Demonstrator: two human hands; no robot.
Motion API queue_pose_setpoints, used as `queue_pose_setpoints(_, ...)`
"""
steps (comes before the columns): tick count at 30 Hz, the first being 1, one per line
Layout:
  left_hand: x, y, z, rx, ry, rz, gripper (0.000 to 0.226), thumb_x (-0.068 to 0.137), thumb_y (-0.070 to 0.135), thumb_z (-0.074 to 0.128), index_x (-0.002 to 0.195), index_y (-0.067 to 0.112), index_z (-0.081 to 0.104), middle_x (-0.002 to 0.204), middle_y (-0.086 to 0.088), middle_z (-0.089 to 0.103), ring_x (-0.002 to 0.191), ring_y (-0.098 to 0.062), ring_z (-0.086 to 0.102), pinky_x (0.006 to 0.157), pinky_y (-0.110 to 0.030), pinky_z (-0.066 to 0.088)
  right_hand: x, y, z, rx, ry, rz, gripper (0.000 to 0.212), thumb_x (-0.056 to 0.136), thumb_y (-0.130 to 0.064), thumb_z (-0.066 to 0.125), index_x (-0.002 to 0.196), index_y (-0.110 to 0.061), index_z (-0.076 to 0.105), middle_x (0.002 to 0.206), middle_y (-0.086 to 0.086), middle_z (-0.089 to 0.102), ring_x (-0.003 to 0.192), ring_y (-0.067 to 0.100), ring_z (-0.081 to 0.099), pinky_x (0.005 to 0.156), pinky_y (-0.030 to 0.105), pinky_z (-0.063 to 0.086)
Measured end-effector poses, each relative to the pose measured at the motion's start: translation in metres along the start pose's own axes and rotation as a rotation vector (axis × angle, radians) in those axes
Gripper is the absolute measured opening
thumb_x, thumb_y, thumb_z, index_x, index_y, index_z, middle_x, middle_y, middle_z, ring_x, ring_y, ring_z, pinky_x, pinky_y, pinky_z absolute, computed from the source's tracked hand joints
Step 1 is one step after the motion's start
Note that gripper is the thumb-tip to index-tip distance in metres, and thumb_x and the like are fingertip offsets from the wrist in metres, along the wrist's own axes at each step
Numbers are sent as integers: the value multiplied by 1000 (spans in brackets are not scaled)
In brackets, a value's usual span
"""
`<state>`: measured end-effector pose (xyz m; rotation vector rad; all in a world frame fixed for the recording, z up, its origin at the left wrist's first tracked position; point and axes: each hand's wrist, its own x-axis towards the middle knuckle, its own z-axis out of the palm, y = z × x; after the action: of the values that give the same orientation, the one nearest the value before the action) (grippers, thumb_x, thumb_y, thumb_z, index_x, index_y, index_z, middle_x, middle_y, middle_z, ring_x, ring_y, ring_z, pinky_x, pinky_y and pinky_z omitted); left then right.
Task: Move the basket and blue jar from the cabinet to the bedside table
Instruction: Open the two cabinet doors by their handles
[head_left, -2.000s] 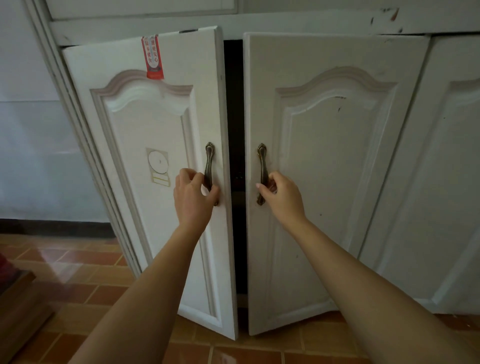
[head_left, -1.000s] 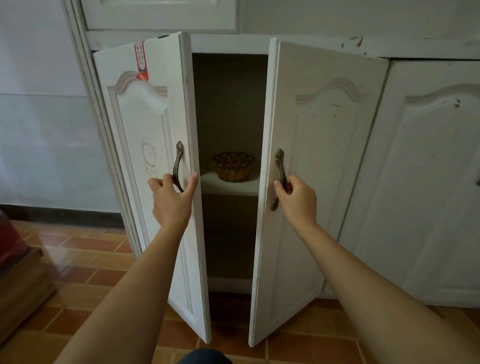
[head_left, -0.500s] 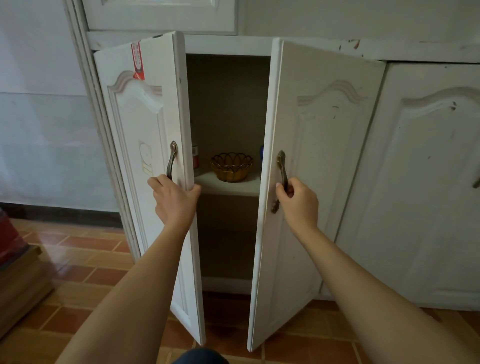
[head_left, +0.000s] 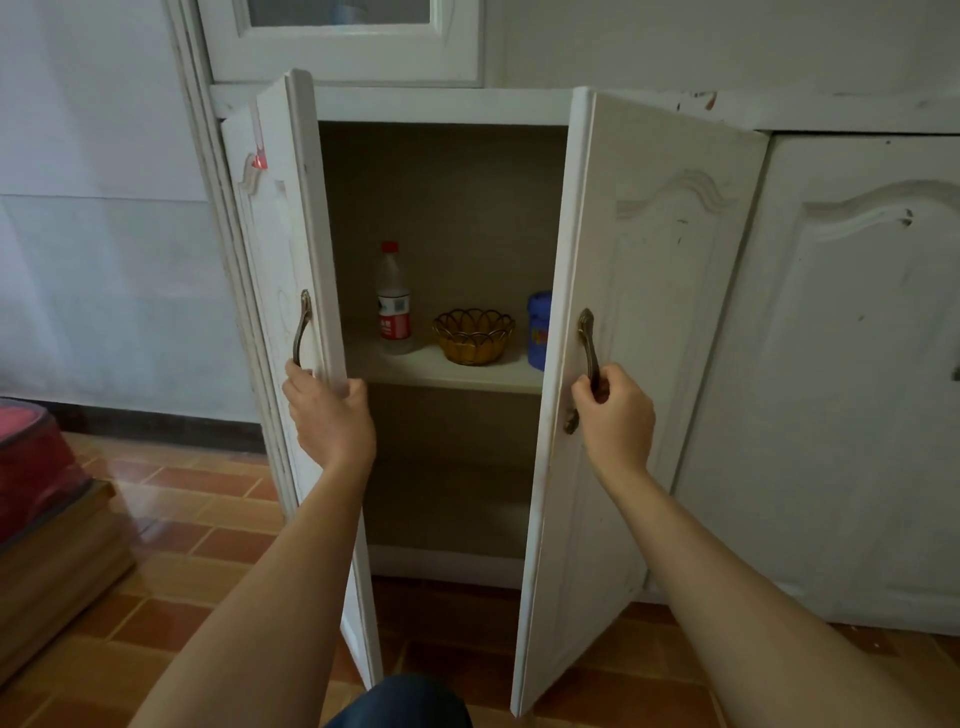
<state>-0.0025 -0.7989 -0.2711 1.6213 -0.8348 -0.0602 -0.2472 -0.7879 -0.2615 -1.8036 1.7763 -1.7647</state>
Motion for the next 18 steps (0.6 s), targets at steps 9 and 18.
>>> queue_pose_setpoints(9,-4,-4,-27,11,139,-2,60,94,7,41,146,14,11,148,-15,27,128,-36,37,102,-50,36,-12,6,-36,22,67,30,17,89,-17,54,73,-12,53,63,2,53,53,6,45,48,17,31)
queue_pose_setpoints(18,-10,-1,-26,77,155,35,73,84,-12,46,141,26,19,151,-10,15,133,-34,27,98,-55,39,-14,14,-55,5,123,21,18,88,-12,54,71,-8,55,61,7,55,53,17,50,47,22,37)
